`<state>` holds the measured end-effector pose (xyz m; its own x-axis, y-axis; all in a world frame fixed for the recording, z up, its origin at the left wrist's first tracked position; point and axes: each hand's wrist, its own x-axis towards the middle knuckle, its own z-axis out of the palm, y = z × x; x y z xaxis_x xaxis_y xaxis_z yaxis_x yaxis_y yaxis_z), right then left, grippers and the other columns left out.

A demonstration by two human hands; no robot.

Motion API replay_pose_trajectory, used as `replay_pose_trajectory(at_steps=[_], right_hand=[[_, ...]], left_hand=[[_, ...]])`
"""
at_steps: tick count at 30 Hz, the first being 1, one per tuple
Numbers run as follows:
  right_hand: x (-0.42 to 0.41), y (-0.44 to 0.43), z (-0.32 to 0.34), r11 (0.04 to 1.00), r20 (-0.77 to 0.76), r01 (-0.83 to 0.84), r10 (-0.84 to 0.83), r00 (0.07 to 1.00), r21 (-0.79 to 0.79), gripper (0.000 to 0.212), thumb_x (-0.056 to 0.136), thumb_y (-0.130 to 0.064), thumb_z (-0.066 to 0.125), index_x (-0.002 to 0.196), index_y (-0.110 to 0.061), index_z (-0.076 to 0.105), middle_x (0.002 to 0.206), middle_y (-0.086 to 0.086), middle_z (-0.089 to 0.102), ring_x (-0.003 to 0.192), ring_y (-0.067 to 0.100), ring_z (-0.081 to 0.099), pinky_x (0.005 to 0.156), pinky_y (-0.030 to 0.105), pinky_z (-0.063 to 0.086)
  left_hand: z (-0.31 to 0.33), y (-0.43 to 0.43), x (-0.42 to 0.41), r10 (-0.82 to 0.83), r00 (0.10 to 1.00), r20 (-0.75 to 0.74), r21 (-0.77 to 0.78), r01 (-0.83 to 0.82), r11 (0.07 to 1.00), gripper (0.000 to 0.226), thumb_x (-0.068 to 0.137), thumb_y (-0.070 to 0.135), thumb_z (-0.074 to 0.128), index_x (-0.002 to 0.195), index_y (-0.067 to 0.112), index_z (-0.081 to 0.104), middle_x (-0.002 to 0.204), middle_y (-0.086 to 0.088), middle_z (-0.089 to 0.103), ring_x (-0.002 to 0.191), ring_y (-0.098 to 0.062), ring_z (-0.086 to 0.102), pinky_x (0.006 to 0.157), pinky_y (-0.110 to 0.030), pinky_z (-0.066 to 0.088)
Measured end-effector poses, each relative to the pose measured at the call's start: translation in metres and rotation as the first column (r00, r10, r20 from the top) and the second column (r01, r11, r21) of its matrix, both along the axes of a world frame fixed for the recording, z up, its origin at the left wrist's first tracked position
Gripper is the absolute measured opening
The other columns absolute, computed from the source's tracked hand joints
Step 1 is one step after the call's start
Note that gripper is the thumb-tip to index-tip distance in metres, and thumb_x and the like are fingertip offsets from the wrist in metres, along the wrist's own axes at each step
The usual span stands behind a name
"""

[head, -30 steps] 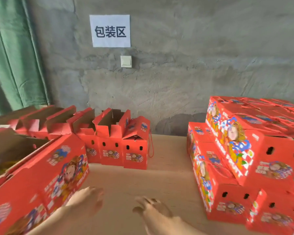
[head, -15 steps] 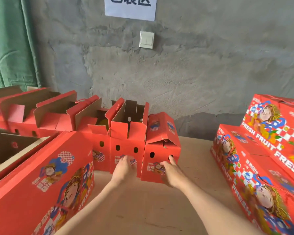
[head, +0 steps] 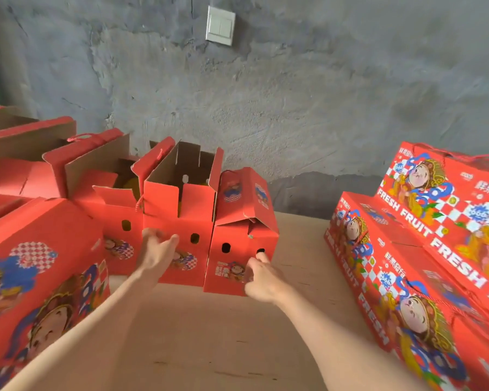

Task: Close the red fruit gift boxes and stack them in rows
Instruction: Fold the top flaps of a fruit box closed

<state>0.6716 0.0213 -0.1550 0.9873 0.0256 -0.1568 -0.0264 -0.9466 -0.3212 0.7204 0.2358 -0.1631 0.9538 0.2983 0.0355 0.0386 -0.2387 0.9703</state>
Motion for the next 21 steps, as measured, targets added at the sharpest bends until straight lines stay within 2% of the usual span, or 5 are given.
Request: replay_pose_trajectory(at_steps=[3, 12, 15, 17, 21], right_hand=[[-0.017, -0.004, 0.006, 0.997, 0.019, 0.012, -0.014, 1.0, 0.071, 0.015, 0.08, -0.012, 0.047, 0.095, -0.012, 0.042, 0.104, 0.001, 0.037, 0.086, 0.023, 0.045, 0.071, 0.031, 0.036], [-0.161, -0.024, 0.0, 0.995, 0.094, -0.061, 0.054, 0.994, 0.081, 0.026, 0.084, -0.014, 0.044, 0.073, -0.028, 0.025, 0.097, -0.006, 0.031, 0.074, 0.018, 0.038, 0.063, 0.031, 0.029], [-0.21, -0.027, -0.001, 0.996, 0.035, -0.069, 0.066, 0.997, 0.063, 0.017, 0.084, -0.013, 0.043, 0.086, -0.023, 0.031, 0.093, -0.013, 0.024, 0.069, 0.012, 0.036, 0.064, 0.03, 0.033], [-0.241, -0.029, -0.003, 0.989, 0.012, -0.057, 0.056, 0.998, 0.134, 0.017, 0.086, -0.008, 0.043, 0.094, -0.022, 0.036, 0.1, -0.016, 0.032, 0.085, 0.014, 0.043, 0.085, 0.029, 0.04], [-0.309, -0.029, 0.003, 0.983, 0.018, -0.15, 0.149, 0.989, 0.105, 0.06, 0.088, -0.016, 0.046, 0.144, -0.021, 0.026, 0.15, -0.011, 0.019, 0.132, 0.012, 0.039, 0.105, 0.024, 0.033]], left_hand=[[0.005, 0.01, -0.019, -0.029, 0.999, 0.026, 0.037, 0.028, 0.999, 0.027, 0.094, 0.022, 0.053, 0.072, 0.015, 0.04, 0.069, -0.005, 0.044, 0.057, -0.018, 0.042, 0.053, -0.028, 0.036], [-0.005, -0.009, -0.159, 0.221, 0.969, 0.106, 0.148, -0.235, 0.961, 0.029, 0.095, 0.021, 0.05, 0.068, 0.015, 0.041, 0.056, -0.005, 0.051, 0.047, -0.02, 0.045, 0.049, -0.029, 0.035], [-0.007, -0.012, -0.214, 0.291, 0.957, -0.009, 0.214, -0.282, 0.935, 0.03, 0.095, 0.031, 0.049, 0.073, 0.013, 0.04, 0.07, -0.014, 0.052, 0.069, -0.032, 0.054, 0.064, -0.035, 0.037], [-0.005, -0.009, -0.25, 0.28, 0.959, 0.034, 0.239, -0.28, 0.93, 0.031, 0.095, 0.028, 0.049, 0.071, 0.008, 0.045, 0.064, -0.013, 0.051, 0.073, -0.039, 0.062, 0.064, -0.037, 0.041], [0.013, -0.001, -0.338, 0.267, 0.952, 0.149, 0.463, -0.306, 0.832, 0.042, 0.1, 0.02, 0.039, 0.089, -0.014, 0.061, 0.079, -0.03, 0.065, 0.081, -0.047, 0.065, 0.074, -0.047, 0.052]])
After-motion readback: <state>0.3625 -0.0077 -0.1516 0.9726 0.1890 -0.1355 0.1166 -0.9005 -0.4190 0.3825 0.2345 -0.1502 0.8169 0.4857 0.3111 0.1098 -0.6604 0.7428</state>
